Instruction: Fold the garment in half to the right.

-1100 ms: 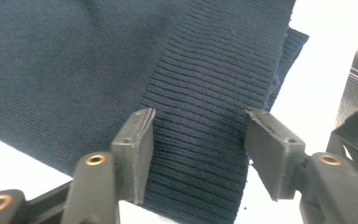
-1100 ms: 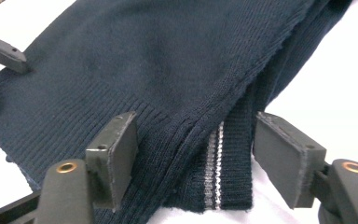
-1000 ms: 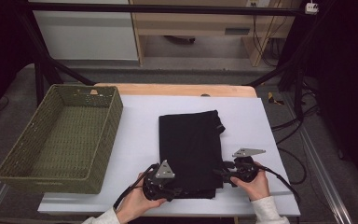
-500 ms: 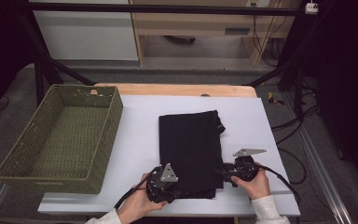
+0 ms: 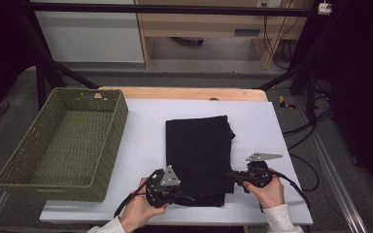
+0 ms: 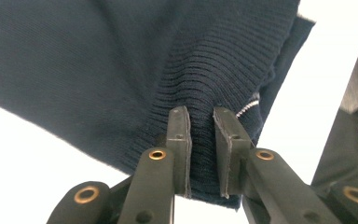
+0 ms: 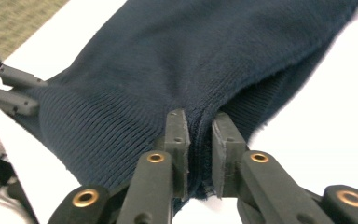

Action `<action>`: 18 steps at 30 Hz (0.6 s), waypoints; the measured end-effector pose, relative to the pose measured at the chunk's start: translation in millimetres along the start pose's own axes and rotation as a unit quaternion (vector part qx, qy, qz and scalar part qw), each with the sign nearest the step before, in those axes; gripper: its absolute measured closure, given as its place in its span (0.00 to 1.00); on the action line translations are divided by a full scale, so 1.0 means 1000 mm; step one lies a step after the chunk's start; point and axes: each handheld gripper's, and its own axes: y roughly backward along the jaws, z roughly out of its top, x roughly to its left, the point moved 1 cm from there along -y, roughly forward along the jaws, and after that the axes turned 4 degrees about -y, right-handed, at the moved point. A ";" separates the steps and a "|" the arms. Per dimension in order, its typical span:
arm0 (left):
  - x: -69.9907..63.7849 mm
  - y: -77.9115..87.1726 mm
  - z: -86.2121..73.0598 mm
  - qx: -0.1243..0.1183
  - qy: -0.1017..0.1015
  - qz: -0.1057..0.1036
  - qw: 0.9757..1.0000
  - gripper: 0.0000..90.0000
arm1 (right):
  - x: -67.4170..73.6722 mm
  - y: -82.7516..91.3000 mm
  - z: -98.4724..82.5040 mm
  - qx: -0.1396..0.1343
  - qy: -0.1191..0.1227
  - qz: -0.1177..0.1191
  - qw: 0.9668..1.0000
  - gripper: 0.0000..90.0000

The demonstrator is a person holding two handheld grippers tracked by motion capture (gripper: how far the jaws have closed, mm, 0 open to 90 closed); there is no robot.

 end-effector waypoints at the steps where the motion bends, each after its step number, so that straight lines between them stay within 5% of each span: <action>1: 0.000 0.004 -0.001 -0.001 -0.001 0.005 1.000 0.86 | 0.005 0.002 0.001 -0.004 0.000 0.004 1.000 0.89; 5: 0.003 0.005 -0.020 0.006 0.006 0.010 1.000 0.86 | 0.016 -0.006 -0.005 0.018 -0.021 0.020 0.999 0.89; 8: 0.005 -0.001 -0.039 0.001 0.012 0.010 1.000 0.85 | 0.023 -0.020 -0.019 0.037 -0.019 0.006 0.999 0.86; 11: 0.004 -0.003 -0.047 -0.014 0.013 0.013 1.000 0.82 | 0.028 -0.027 -0.030 0.012 -0.006 -0.012 1.000 0.82; 15: 0.004 0.002 -0.042 -0.020 0.026 0.010 0.999 0.67 | 0.027 -0.025 -0.031 -0.011 0.025 -0.014 1.000 0.63; 16: 0.007 0.008 -0.037 -0.034 0.037 0.019 0.999 0.60 | 0.024 -0.022 -0.029 -0.019 0.052 -0.030 0.998 0.45; 18: 0.012 0.013 -0.034 -0.059 0.044 0.031 0.997 0.48 | 0.018 -0.018 -0.024 -0.026 0.067 -0.038 0.997 0.38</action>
